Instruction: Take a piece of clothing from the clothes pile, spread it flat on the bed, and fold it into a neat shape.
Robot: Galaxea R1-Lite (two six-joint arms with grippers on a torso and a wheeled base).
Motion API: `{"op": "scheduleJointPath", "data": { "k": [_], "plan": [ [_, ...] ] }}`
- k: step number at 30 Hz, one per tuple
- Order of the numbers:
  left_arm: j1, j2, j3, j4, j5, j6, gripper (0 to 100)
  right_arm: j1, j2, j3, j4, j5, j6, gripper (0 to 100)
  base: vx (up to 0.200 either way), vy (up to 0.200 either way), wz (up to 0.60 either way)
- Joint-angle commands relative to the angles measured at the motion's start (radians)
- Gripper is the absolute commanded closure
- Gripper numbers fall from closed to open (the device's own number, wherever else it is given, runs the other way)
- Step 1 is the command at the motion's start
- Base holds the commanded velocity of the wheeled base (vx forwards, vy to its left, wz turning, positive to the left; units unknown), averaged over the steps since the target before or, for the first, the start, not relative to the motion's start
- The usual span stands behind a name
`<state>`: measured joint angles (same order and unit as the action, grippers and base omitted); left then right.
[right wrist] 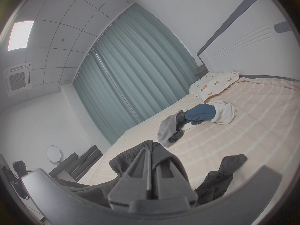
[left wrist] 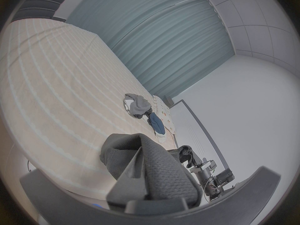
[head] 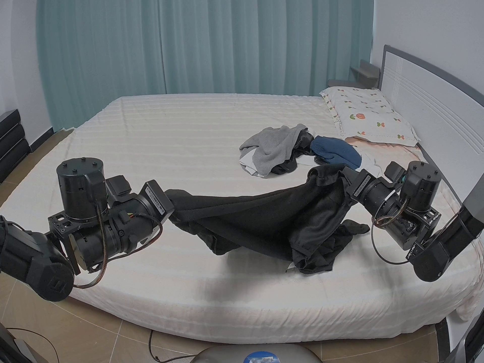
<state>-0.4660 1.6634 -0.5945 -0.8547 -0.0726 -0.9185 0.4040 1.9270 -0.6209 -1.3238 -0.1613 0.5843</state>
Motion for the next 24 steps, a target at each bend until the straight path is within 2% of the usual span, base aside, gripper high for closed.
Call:
{"op": "scheduleJointPath", "data": {
  "k": [1, 24],
  "plan": [
    [0.001, -0.007, 0.001, 0.0, 0.0, 0.0, 100, -0.004, -0.005, 0.001, 0.002, 0.002, 0.0, 100, 0.0, 0.2, 0.0],
    [0.018, -0.024, 0.001, 0.0, -0.003, 0.004, 100, -0.001, -0.013, 0.007, -0.009, 0.0, -0.001, 100, 0.0, 0.2, 0.0]
  ]
}}
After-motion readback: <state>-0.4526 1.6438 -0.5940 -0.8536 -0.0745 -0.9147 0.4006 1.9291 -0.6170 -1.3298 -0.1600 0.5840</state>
